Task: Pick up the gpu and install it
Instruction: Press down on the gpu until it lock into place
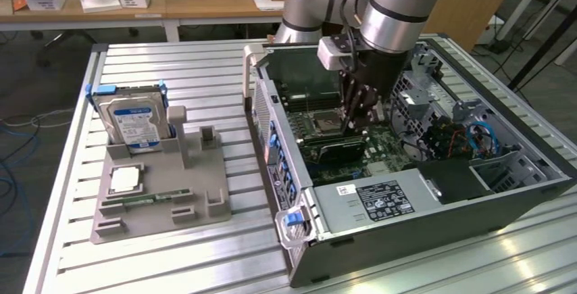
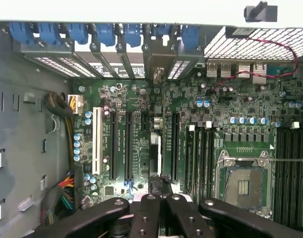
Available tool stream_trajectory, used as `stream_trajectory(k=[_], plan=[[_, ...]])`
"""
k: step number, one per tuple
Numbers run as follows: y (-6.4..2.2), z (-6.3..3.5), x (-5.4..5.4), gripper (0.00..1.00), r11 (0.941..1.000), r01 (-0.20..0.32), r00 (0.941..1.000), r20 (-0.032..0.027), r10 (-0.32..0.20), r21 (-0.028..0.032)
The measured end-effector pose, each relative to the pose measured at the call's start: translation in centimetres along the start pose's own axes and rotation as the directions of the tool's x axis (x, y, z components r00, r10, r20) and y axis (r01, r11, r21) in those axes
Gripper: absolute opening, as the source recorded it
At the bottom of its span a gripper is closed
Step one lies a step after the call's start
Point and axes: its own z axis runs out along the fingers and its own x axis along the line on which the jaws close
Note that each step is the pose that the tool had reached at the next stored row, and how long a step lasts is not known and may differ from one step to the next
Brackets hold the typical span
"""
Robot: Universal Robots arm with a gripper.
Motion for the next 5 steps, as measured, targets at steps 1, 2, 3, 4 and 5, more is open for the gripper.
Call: stream_trajectory(k=[1, 2, 3, 4, 5], plan=[[0.0, 0.0, 0.0, 0.11, 1.0, 0.0, 1.0, 0.0, 0.0, 0.0], [0.0, -0.01, 0.0, 0.11, 1.0, 0.0, 1.0, -0.0002, 0.0, -0.0001], [0.0, -0.01, 0.0, 0.11, 1.0, 0.0, 1.0, -0.0002, 0.0, -0.0001], [0.0, -0.01, 0.0, 0.11, 1.0, 0.0, 1.0, -0.0002, 0.0, -0.0001], [0.0, -0.01, 0.0, 0.11, 1.0, 0.0, 1.0, -0.0002, 0.0, -0.0001]])
